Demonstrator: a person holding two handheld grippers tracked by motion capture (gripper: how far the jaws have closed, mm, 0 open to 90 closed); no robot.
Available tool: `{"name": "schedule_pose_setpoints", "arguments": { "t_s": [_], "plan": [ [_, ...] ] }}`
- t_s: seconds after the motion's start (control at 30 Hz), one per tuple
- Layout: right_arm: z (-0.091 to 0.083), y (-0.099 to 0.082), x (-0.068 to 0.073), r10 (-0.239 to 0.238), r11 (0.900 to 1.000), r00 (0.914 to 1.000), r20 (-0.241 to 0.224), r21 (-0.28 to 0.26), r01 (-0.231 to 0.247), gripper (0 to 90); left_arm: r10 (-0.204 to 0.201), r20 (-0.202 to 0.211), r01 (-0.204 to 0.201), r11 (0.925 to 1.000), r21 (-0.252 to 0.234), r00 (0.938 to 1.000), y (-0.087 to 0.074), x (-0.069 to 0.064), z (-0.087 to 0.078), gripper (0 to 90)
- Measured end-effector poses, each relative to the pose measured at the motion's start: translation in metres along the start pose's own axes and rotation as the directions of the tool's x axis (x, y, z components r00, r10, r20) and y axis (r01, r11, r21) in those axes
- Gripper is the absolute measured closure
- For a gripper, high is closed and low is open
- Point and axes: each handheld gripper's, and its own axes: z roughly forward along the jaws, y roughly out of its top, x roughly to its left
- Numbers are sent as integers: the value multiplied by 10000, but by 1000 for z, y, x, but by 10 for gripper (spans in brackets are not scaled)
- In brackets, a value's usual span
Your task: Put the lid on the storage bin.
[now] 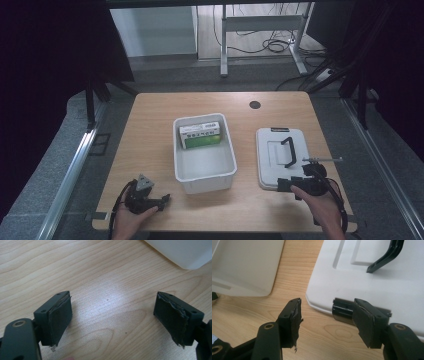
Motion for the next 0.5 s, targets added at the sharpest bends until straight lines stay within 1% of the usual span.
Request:
{"name": "schedule_pose_setpoints", "arguments": {
  "t_s": [0.13,0.2,0.27,0.33,0.4,0.5],
  "plan": [
    [1,5,-1,5,9999,10000,-11,127,-5,408,66,-12,-66,10000,24,10000,-1,1,-1,151],
    [1,8,-1,6,9998,10000,-3,208,-6,408,24,8,-24,10000,-4,10000,-1,1,-1,150],
    [1,14,0,-45,9993,9999,91,384,41,408,61,26,-61,10000,27,10000,-1,2,-1,147],
    [1,15,0,-12,9991,9999,132,418,7,408,73,29,-73,10000,20,10000,-1,2,-1,146],
    [0,22,1,-42,9984,9999,147,566,34,409,86,34,-86,10000,16,10000,-1,2,0,145],
    [-1,26,0,67,9982,9999,113,593,-74,412,96,42,-96,10000,4,9999,-1,3,0,145]
  ]
}}
